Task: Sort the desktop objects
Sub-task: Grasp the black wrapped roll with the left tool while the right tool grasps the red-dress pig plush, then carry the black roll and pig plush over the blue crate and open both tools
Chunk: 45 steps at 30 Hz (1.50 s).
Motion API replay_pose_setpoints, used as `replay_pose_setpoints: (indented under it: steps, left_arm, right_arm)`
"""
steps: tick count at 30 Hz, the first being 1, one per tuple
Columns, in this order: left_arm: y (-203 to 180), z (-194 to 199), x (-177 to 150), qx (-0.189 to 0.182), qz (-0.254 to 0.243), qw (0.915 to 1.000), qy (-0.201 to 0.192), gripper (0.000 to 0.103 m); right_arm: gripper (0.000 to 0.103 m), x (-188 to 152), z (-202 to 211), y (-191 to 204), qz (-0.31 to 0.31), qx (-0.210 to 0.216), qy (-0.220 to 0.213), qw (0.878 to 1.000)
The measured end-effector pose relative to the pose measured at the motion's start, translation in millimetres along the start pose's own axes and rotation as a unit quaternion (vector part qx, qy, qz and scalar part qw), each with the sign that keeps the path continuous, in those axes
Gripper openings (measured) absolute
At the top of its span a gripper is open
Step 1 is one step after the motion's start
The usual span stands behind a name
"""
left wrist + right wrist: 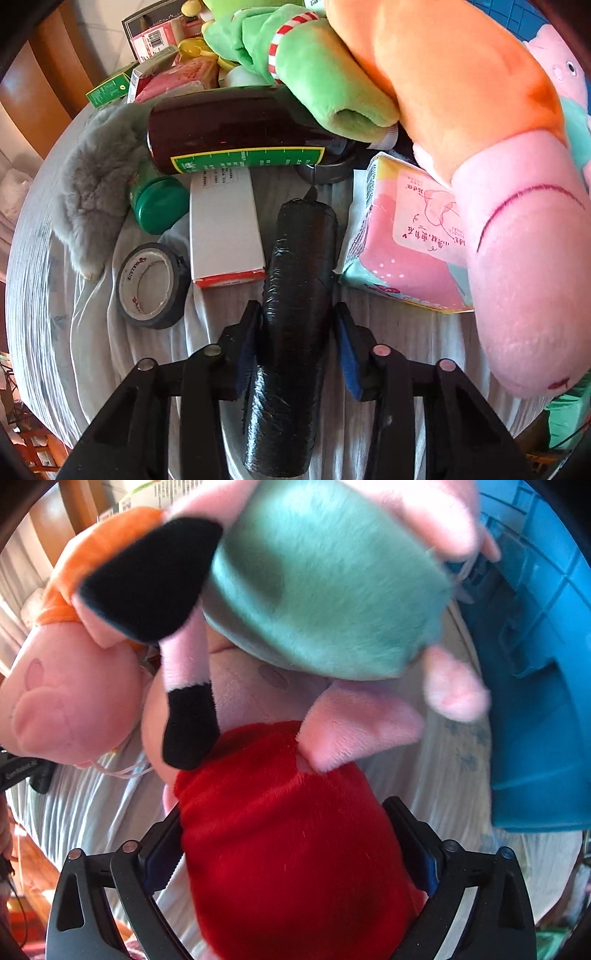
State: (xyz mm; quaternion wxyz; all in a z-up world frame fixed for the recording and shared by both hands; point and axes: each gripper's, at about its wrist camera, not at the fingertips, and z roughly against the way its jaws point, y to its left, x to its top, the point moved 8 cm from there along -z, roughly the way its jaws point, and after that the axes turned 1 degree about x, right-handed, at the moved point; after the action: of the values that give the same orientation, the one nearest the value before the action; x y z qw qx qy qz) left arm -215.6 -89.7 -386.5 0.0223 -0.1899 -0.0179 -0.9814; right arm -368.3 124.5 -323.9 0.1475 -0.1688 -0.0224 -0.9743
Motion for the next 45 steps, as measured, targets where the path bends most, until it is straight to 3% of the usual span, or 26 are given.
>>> replay_pose_setpoints:
  steps: [2,5,10,13,20,30,34,45]
  left_arm:
    - [1.1,2.7,-2.5,0.004,0.002,1.0,0.0,0.035]
    - [2.5,16.5,-9.7,-0.003,0.008,0.9999,-0.007,0.034]
    - [5.9,60.1,-10.0,-0.008,0.011,0.9991,-0.039,0.034]
    - [5.0,90.4,9.5,-0.009,0.014,0.9972,-0.073,0.034]
    - [2.1,150.5,29.4,-0.012,0.006,0.9892,-0.146,0.034]
    - [-8.2,202.4,51.2,-0.015,-0.003,0.9781,-0.207,0.034]
    - [-11.3,225.4,59.4,-0.021,-0.011,0.972,-0.234,0.034]
    - [-43.7,257.6,87.2,-0.049,-0.036,0.9575,-0.282,0.034]
  right_arm:
    - [0.097,-0.7,-7.1,0.2,-0.003,-0.004,0.003,1.0]
    - [0.085,-4.0,4.6,0.8,-0.007,-0.005,-0.012,1.0]
    - [0.083,-21.5,34.5,3.5,-0.013,0.009,-0.024,1.0]
    - [0.083,-27.2,57.6,6.1,-0.018,0.019,-0.038,0.999]
    - [0.082,-12.3,118.3,8.6,-0.012,0.033,-0.098,0.995]
    - [0.082,1.4,199.9,29.9,-0.009,0.018,-0.204,0.979]
    - [0.083,24.6,218.8,48.0,-0.01,0.014,-0.235,0.972]
    - [0.083,37.8,280.9,35.9,-0.037,-0.02,-0.312,0.949]
